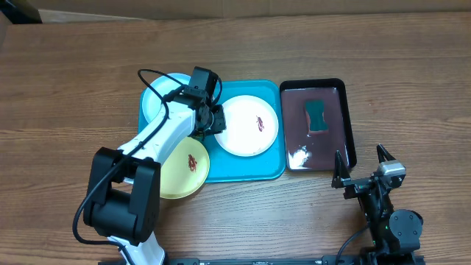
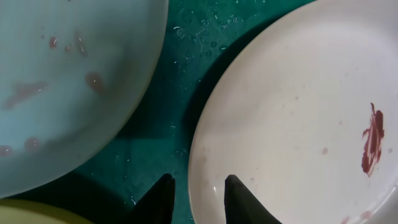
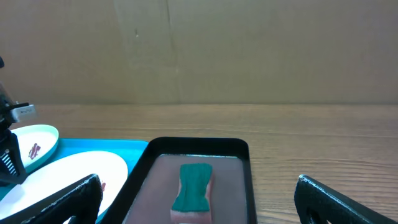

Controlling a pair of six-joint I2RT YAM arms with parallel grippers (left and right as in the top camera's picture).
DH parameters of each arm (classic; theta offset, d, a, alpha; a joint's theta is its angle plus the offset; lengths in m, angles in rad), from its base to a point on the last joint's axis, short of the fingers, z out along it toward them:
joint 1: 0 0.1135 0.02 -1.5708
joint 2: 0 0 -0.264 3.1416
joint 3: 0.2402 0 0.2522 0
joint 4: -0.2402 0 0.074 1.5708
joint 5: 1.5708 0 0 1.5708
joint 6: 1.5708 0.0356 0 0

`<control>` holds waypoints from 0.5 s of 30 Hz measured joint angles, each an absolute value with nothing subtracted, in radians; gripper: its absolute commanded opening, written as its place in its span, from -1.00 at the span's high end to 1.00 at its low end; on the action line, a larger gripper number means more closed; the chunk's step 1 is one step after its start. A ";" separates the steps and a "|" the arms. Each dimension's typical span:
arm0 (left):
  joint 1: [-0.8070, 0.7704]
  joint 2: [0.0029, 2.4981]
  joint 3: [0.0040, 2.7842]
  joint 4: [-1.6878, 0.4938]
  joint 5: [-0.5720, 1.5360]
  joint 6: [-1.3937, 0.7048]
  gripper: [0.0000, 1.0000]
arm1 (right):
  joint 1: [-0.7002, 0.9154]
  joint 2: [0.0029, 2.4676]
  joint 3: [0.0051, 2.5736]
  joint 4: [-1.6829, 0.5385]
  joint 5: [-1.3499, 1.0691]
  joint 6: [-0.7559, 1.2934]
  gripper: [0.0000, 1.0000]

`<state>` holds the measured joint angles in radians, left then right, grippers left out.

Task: Clean dirty plates on tray and stack at the side
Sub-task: 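Move the left gripper over the tray to the white plate's left rim, then grip the white plate's left rim with the left gripper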

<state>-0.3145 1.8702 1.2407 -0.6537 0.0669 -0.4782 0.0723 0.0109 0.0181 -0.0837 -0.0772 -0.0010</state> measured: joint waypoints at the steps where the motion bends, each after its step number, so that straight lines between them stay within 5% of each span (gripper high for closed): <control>1: -0.315 1.871 1.234 -0.644 0.067 -0.481 0.42 | 0.072 0.011 0.018 -0.083 -0.077 0.000 -1.00; 15: -0.315 1.872 1.223 -0.630 0.071 -0.497 0.54 | 0.072 0.011 0.018 -0.084 -0.077 -0.001 -1.00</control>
<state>-0.3145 1.8725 1.2232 -0.6304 0.0708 -0.4969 0.0723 0.0109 0.0181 -0.0837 -0.0772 -0.0006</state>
